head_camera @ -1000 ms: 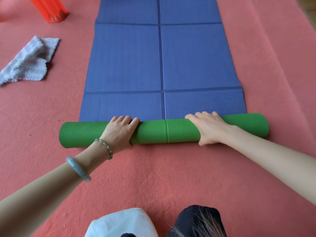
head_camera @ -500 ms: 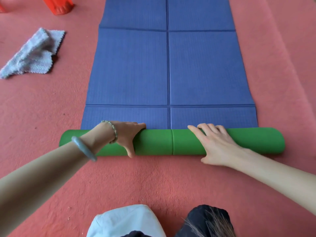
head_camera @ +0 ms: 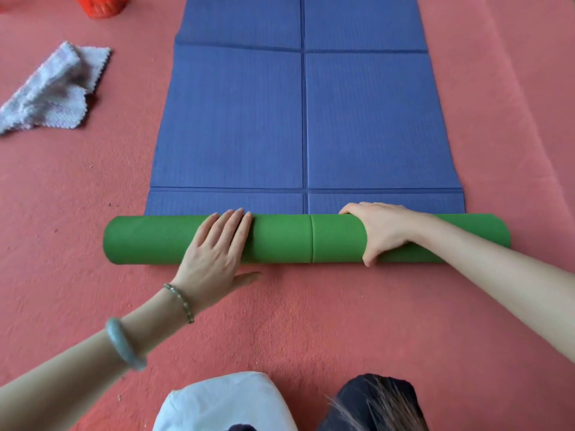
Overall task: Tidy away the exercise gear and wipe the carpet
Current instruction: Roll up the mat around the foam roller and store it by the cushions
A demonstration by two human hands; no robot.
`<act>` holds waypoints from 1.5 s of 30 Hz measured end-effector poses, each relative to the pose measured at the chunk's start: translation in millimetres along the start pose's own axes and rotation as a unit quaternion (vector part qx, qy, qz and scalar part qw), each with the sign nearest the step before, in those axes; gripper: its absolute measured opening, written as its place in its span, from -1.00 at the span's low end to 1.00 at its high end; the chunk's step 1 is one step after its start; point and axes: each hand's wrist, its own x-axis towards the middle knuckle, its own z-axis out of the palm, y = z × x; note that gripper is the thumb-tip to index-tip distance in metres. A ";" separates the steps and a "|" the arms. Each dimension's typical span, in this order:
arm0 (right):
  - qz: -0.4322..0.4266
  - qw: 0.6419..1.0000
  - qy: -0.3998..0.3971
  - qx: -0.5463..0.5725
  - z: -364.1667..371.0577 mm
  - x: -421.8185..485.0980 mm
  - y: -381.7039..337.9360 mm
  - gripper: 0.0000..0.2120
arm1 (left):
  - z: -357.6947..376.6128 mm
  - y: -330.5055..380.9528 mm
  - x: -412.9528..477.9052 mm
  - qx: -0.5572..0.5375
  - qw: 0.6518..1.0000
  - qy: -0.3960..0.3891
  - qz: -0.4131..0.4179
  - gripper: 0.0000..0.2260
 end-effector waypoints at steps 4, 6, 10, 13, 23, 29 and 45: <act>0.010 0.999 -0.038 -0.010 -12.1 13.4 4.2 -0.02 | 6.4 -10.0 21.9 0.032 0.999 -0.027 0.013 -0.03; 0.025 0.998 -0.015 -0.061 -12.7 12.5 2.5 0.01 | 4.5 -17.8 34.2 0.028 0.999 -0.021 0.024 -0.04; 0.023 0.982 0.132 -0.134 11.1 -2.0 -2.5 0.06 | -4.9 -31.9 59.2 -0.016 0.997 -0.075 0.024 -0.13; 0.061 0.965 0.211 -0.146 33.2 -8.8 -8.0 0.01 | -10.8 -43.3 80.6 -0.046 0.984 -0.171 0.023 -0.17; 0.051 0.965 0.236 -0.100 18.0 20.7 7.6 -0.08 | -20.1 -35.6 80.9 -0.055 0.992 -0.102 -0.051 -0.05; 0.056 0.981 0.168 -0.080 -4.9 29.0 9.2 -0.03 | 2.7 -27.7 71.6 0.004 0.996 -0.029 -0.085 0.07; 0.012 0.993 0.033 -0.116 44.1 -40.8 -20.0 -0.03 | -5.9 0.8 -3.6 -0.016 0.998 -0.060 0.002 -0.21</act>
